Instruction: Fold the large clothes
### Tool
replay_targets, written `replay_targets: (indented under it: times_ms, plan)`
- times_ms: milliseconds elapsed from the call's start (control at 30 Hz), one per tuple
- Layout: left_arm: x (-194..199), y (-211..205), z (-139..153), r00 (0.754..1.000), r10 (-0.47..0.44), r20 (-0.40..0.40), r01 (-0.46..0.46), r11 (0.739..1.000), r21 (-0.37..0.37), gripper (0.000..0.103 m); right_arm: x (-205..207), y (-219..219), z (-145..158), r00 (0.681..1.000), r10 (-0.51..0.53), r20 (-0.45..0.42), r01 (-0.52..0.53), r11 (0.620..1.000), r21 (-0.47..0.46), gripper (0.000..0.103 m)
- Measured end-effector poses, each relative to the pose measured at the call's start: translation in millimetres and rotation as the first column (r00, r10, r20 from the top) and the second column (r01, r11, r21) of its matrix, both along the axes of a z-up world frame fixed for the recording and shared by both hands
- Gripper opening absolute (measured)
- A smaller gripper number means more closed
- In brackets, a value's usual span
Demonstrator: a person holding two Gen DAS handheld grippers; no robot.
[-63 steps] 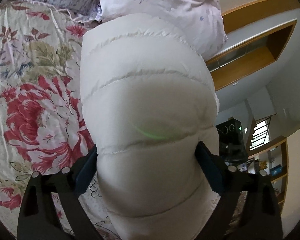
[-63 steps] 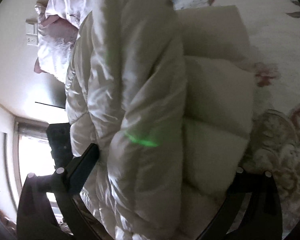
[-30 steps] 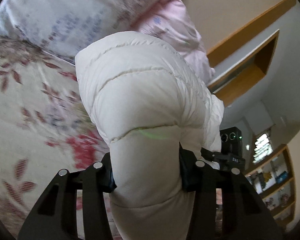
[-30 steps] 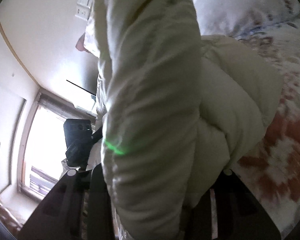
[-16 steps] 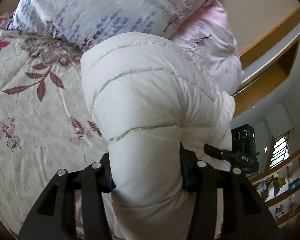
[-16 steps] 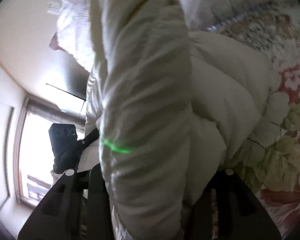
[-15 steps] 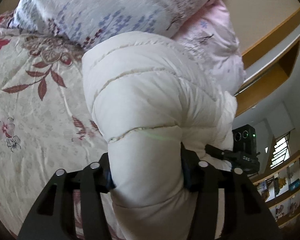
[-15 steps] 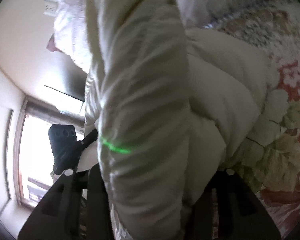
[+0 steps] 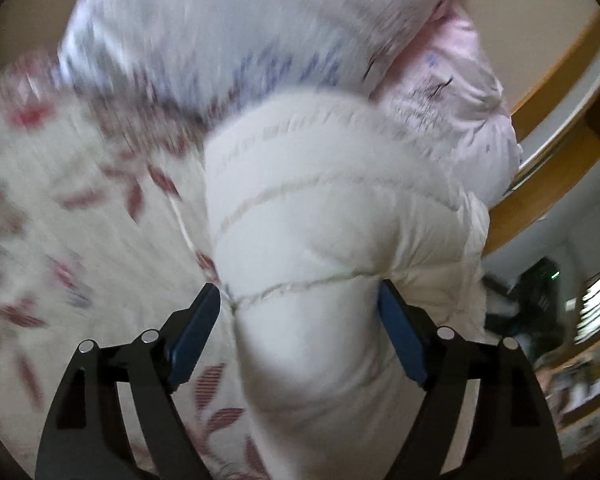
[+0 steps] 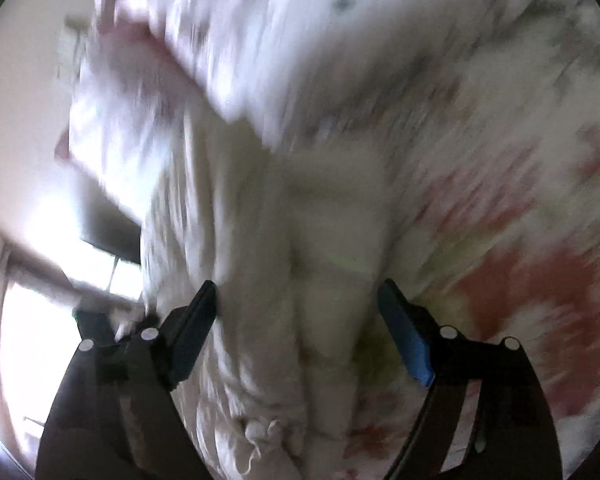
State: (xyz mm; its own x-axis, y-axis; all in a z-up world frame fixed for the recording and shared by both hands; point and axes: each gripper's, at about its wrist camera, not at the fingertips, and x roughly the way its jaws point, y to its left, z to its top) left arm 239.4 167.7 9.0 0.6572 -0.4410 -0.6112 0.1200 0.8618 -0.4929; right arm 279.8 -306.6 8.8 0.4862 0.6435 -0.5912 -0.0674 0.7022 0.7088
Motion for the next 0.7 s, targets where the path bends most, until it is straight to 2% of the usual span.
replay_targets:
  times_ms: [67,133,200,267,300,333,433,467,500,533,700]
  plan:
    - [-18.8,-6.4,15.9,0.998,0.004,0.068,-0.009,0.997,0.074,0.081,0.0,-19.9,15.0,0.996,-0.07,0.053,0.07,0.998,-0.003,0.08]
    - [-32.5,-16.6,23.9,0.995,-0.011,0.101,-0.002,0.991,0.131,0.081,16.0,-17.6,23.8,0.996,-0.064,0.068,0.065,0.998,-0.003,0.07]
    - [-48.2,-32.7,28.5,0.992,-0.045,0.122,0.019,0.978,0.207,0.081,20.6,-4.4,29.3,0.997,-0.036,0.071,0.037,0.999,-0.016,0.067]
    - [-61.5,-53.4,31.3,0.986,-0.091,0.137,0.049,0.958,0.284,0.081,33.6,30.7,32.2,0.998,-0.011,0.067,0.013,1.0,-0.029,0.058]
    - [-65.4,-62.3,31.8,0.984,-0.108,0.143,0.058,0.948,0.314,0.081,40.4,48.2,34.4,0.998,0.001,0.065,0.001,0.999,-0.032,0.045]
    - [-71.8,-69.9,31.6,0.98,-0.127,0.151,0.066,0.933,0.355,0.081,45.5,68.0,35.8,0.998,0.018,0.067,-0.016,0.999,-0.038,0.026]
    - [-84.8,-97.2,32.8,0.964,-0.174,0.203,0.044,0.853,0.521,0.081,47.7,89.5,36.1,0.997,0.004,0.075,0.006,0.991,-0.132,0.017]
    - [-87.2,-107.6,33.1,0.955,-0.193,0.224,0.028,0.812,0.583,0.081,45.5,93.9,36.8,0.998,-0.009,0.069,0.02,0.986,-0.165,0.016]
    - [-87.7,-112.8,33.0,0.952,-0.203,0.227,0.025,0.795,0.606,0.081,43.3,95.6,35.0,0.998,-0.031,0.056,0.042,0.977,-0.211,0.015]
    - [-85.6,-116.7,32.8,0.952,-0.21,0.224,0.029,0.787,0.616,0.081,40.5,93.8,31.4,0.998,-0.048,0.042,0.057,0.97,-0.238,0.014]
    - [-56.8,-121.5,35.0,0.964,-0.206,0.168,0.073,0.812,0.579,0.071,32.7,89.8,17.9,0.993,-0.112,-0.021,0.099,0.94,-0.328,0.014]
